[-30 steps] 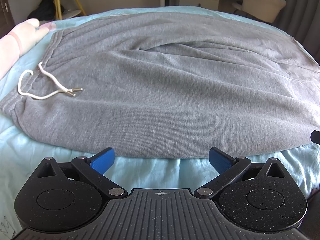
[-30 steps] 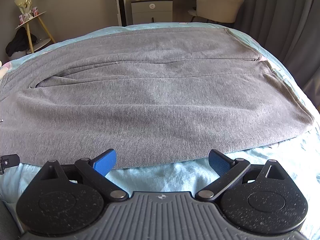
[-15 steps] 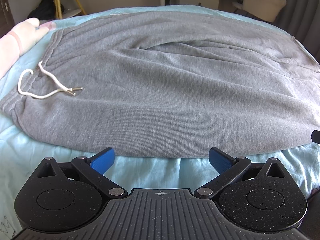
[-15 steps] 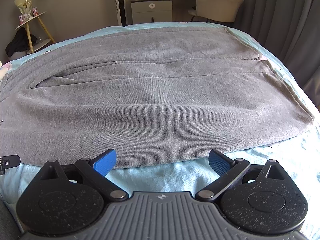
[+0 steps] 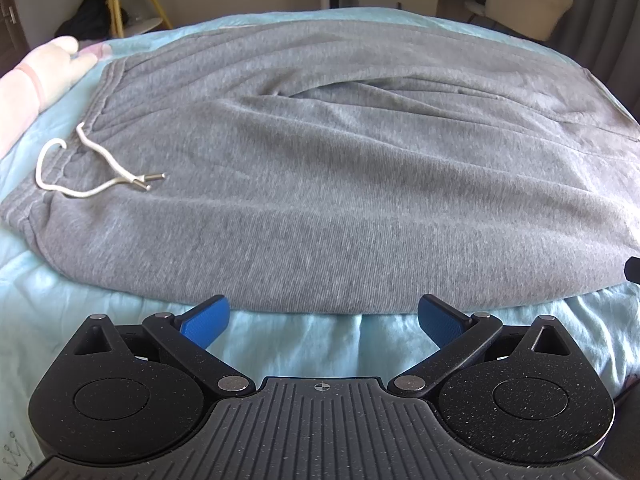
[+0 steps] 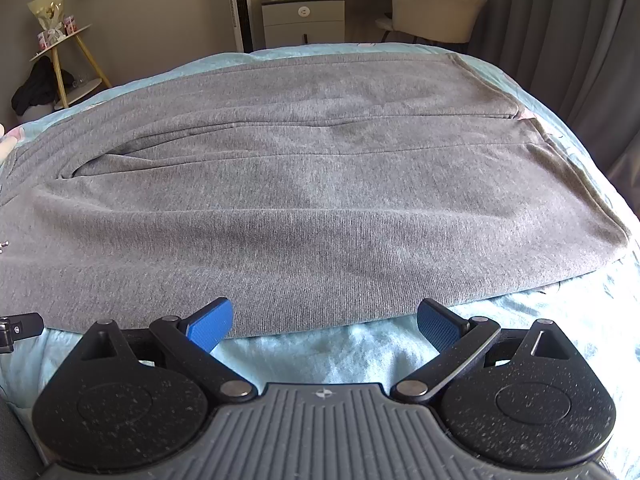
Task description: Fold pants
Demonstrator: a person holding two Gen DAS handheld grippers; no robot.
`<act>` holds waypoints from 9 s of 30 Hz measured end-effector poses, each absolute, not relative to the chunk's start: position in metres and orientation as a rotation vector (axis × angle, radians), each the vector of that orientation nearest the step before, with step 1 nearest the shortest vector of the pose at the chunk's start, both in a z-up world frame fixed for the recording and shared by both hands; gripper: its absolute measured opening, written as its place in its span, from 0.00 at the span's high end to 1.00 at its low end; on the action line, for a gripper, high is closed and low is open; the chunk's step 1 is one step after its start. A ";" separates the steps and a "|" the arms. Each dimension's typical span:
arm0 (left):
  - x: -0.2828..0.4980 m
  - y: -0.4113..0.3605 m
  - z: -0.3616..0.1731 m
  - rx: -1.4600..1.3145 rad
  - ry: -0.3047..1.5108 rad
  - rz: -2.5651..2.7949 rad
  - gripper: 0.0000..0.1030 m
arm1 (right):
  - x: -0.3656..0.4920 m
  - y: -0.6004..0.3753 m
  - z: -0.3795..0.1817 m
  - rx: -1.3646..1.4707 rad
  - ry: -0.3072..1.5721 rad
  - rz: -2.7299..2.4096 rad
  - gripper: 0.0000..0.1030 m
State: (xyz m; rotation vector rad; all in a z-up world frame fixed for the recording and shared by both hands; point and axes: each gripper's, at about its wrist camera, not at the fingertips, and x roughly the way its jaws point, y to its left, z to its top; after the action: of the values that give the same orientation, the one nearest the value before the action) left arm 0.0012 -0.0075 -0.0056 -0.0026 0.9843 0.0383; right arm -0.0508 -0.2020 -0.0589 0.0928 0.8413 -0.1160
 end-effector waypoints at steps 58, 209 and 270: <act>-0.001 -0.007 0.005 -0.010 0.961 0.040 0.00 | -0.004 -0.226 -0.067 0.256 0.961 -0.145 0.04; 0.046 0.025 -0.014 -0.670 0.760 0.045 0.93 | -0.057 -0.448 -0.100 0.861 0.475 -0.520 0.86; 0.019 0.253 -0.041 -0.986 0.575 0.333 0.88 | -0.039 -0.455 -0.115 1.005 0.594 -0.431 0.88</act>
State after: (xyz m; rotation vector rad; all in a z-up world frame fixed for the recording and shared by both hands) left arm 0.0190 0.2531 -0.0411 -0.9859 0.5748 0.3329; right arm -0.0395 -0.4547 -0.1147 1.0049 0.5941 -0.4310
